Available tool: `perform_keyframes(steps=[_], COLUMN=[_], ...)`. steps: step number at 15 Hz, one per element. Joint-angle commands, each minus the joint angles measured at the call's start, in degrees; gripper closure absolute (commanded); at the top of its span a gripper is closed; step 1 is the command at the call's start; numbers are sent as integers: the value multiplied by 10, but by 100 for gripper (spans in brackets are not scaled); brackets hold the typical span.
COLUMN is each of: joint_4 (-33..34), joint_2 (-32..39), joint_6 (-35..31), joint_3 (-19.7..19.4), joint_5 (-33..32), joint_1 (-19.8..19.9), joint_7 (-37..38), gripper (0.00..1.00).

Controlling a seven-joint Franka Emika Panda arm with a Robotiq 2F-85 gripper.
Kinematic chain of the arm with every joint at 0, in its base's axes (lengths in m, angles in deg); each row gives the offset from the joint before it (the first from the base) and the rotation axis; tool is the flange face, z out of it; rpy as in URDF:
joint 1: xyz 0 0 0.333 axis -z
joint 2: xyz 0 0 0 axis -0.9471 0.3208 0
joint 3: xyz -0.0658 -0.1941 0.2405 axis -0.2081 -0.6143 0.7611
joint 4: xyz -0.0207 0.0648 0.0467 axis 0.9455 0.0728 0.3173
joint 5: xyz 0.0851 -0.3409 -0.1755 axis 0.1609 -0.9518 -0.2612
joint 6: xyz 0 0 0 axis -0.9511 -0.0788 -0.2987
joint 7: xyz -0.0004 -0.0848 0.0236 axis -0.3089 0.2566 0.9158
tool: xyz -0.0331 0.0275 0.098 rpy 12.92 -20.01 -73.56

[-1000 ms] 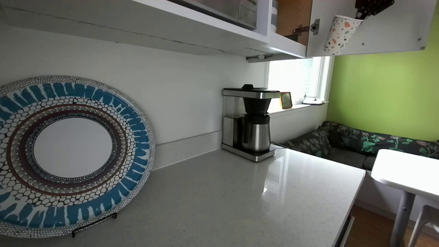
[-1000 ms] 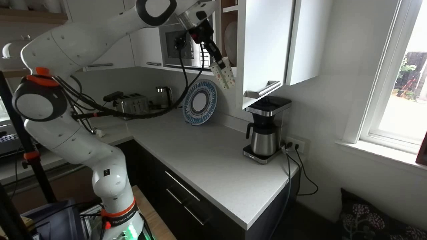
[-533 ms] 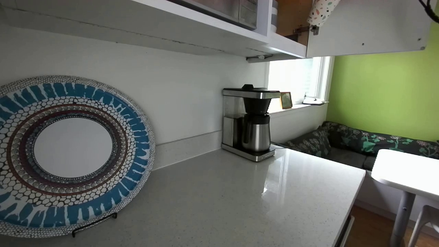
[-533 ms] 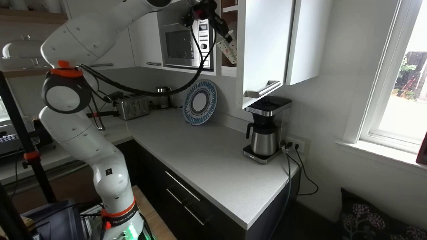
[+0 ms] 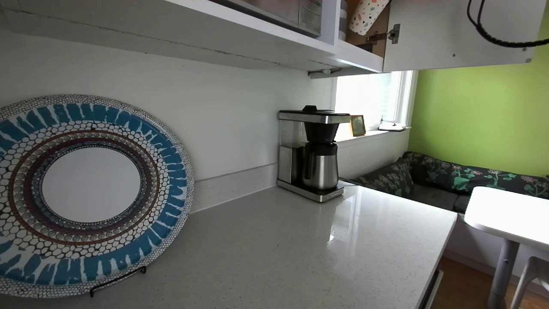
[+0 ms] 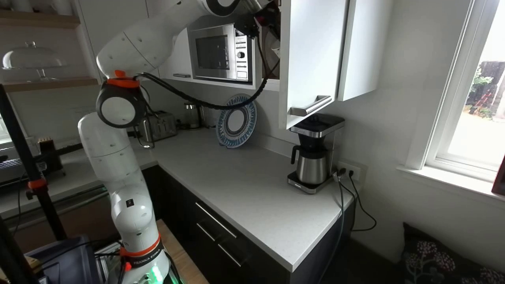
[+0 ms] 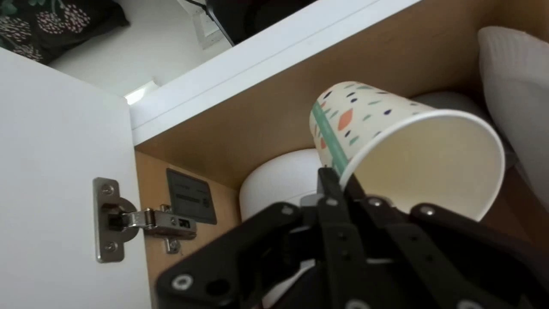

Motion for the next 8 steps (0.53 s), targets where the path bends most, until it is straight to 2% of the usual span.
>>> perform_keyframes(steps=[1,8], joint_4=[69,136], joint_2=[60,120], joint_6=[10,43], joint_3=[-9,-6], joint_5=[41,60], joint_1=[3,12], joint_7=[15,18], gripper=[99,99])
